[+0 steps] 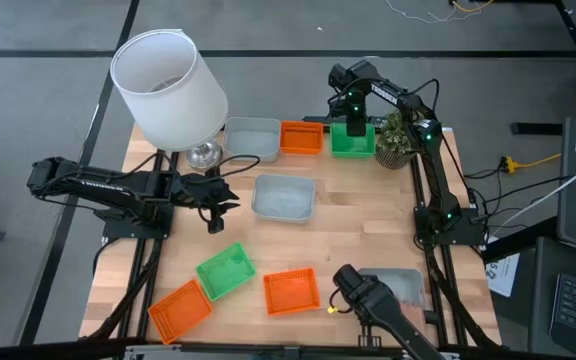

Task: Stack baskets by color
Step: Stack the middle green bin on top of the top green bin

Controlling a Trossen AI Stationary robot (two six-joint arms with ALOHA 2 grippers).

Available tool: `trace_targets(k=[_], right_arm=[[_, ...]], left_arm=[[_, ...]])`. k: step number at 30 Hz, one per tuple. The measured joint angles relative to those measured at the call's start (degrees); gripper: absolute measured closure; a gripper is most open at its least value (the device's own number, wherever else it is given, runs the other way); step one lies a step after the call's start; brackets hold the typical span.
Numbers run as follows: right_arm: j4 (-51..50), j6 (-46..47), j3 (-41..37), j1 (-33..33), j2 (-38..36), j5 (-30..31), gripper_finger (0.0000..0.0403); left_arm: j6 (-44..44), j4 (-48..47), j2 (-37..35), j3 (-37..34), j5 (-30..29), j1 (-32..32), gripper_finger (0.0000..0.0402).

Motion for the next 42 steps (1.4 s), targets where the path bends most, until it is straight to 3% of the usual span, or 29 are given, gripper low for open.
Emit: trace_targets(k=[21,24,32,36,38,42], right_arm=[[0.6,6.1,0.0,0.4,0.0,-0.3,0.0378],[1.3,6.1,0.0,0.4,0.0,-0.3,0.035],[2.2,6.1,0.0,0.4,0.0,-0.2,0.0227],[2.4,7.2,0.0,0.4,0.0,-0.1,0.02],[1.8,10.1,0.0,0.6,0.0,2.0,0.0197],[-0.8,12.3,0.0,1.3,0.0,12.6,0.0197]], left_arm=[[0.0,0.0,0.0,0.0,0.0,0.0,0.0321],[0.0,0.0,0.0,0.0,0.0,0.0,0.0321],[-2.6,-0.3,0.0,0.0,0.7,-0.2,0.0321],[-2.6,-0.3,0.0,0.0,0.7,-0.2,0.0321],[-2.6,-0.3,0.0,0.0,0.7,-0.2,0.0321],[-2.6,-0.1,0.0,0.0,0.5,-0.2,0.0321]])
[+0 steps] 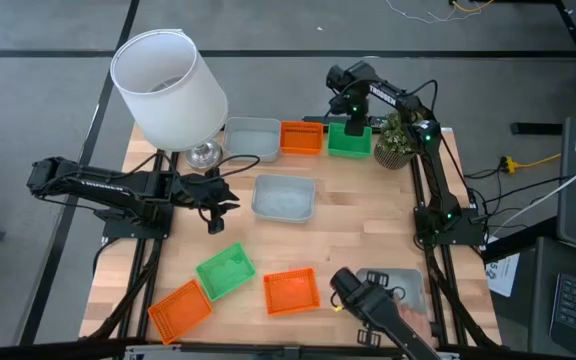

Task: Stack baskets by color
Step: Stack the middle green bin on top of the top green bin

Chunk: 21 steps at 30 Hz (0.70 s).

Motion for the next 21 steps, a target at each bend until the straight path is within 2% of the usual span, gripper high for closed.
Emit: trace_targets(k=[3,6,11,13,15,17,18,19,21], right_arm=[[-0.6,-0.2,0.0,0.8,0.0,6.2,0.0196],[-0.4,-0.2,0.0,1.9,-0.9,9.4,0.0196],[-0.4,1.9,0.1,4.4,-4.4,8.9,0.0206],[-2.4,5.5,0.1,5.4,-6.4,1.9,0.0212],[-6.4,9.2,0.1,6.2,-8.5,-12.0,0.0216],[-6.2,13.3,-0.8,7.0,-10.3,-25.3,0.0217],[-5.7,15.0,-1.9,7.4,-11.1,-29.0,0.0217],[-6.1,16.3,-2.9,8.1,-11.7,-30.2,0.0217],[-6.4,17.1,-5.0,9.2,-12.5,-29.5,0.0218]], left_arm=[[0.0,0.0,0.0,0.0,0.0,0.0,0.0321],[0.0,0.0,0.0,0.0,0.0,0.0,0.0321],[0.0,0.1,0.0,0.0,0.0,0.0,0.0321],[0.0,0.1,0.0,0.0,0.0,0.0,0.0321],[0.0,0.1,0.0,0.0,0.0,0.0,0.0321],[0.0,0.1,0.0,0.0,0.0,0.0,0.0321],[0.0,0.1,0.0,0.0,0.0,0.0,0.0321],[0.0,0.1,0.0,0.0,0.0,0.0,0.0321],[0.0,0.1,0.0,0.0,0.0,0.0,0.0321]])
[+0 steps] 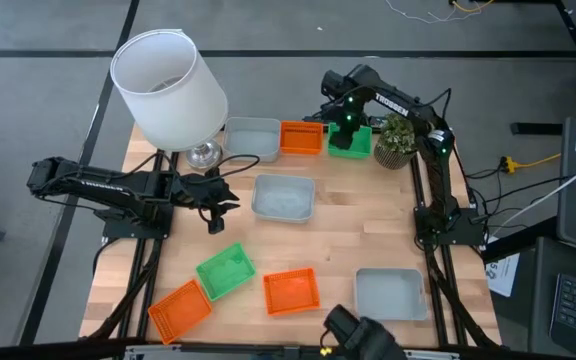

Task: Stack baskets by color
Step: Stack the middle green bin on top of the top green bin

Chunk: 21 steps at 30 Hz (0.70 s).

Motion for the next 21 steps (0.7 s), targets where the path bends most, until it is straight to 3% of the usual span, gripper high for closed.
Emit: trace_targets(k=[7,11,15,21], right_arm=[[2.4,2.1,-14.8,3.4,-0.1,3.9,0.0218],[9.0,3.3,-21.1,4.5,-0.1,12.0,0.0218],[14.2,3.5,-22.6,4.8,-0.1,20.2,0.0218],[16.7,3.5,-22.5,4.9,-0.1,22.4,0.0218]], left_arm=[[0.0,0.0,0.0,0.0,0.0,0.0,0.0321],[0.0,0.0,0.0,0.0,0.0,0.0,0.0321],[0.0,0.0,0.0,0.0,0.0,0.0,0.0321],[0.0,0.1,0.0,0.0,0.0,0.0,0.0321]])
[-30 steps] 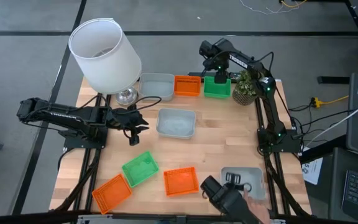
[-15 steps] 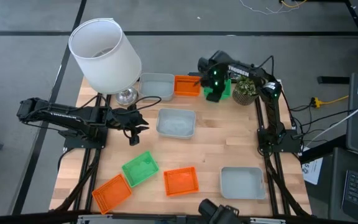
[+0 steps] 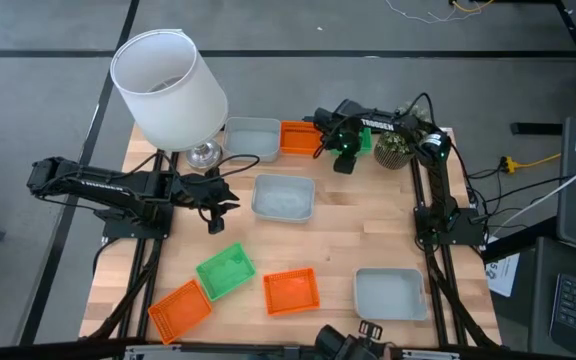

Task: Stack baskets by color
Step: Stack the middle green bin on top of the top green bin, then move the bottom gray bin to the top of the table

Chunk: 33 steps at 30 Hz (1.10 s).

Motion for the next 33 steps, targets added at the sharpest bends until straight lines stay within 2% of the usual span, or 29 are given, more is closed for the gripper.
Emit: trace_targets(k=[7,13,16,20,23,27,33], right_arm=[[-1.8,0.3,0.0,0.5,0.0,-6.7,0.0218],[-13.9,0.8,5.2,3.4,0.0,-12.8,0.0218],[-16.4,4.9,8.4,5.9,-0.6,-18.8,0.0218],[-16.7,5.8,8.2,10.7,-4.9,-31.5,0.0218],[-17.0,7.0,6.7,15.4,-9.6,-34.3,0.0218],[-15.4,18.4,3.2,22.8,-17.2,-33.6,0.0218],[-9.1,46.3,-4.4,37.4,-24.8,-32.6,0.0218]], left_arm=[[0.0,0.0,0.0,0.0,0.0,0.0,0.0321],[0.0,0.0,0.0,0.0,0.0,0.0,0.0321],[0.0,0.0,0.0,0.0,0.0,0.0,0.0321],[0.0,0.0,0.0,0.0,0.0,0.0,0.0321],[0.0,0.0,0.0,0.0,0.0,0.0,0.0321],[0.0,0.0,0.0,0.0,0.0,0.0,0.0321],[0.0,0.0,0.0,0.0,0.0,0.0,0.0321]])
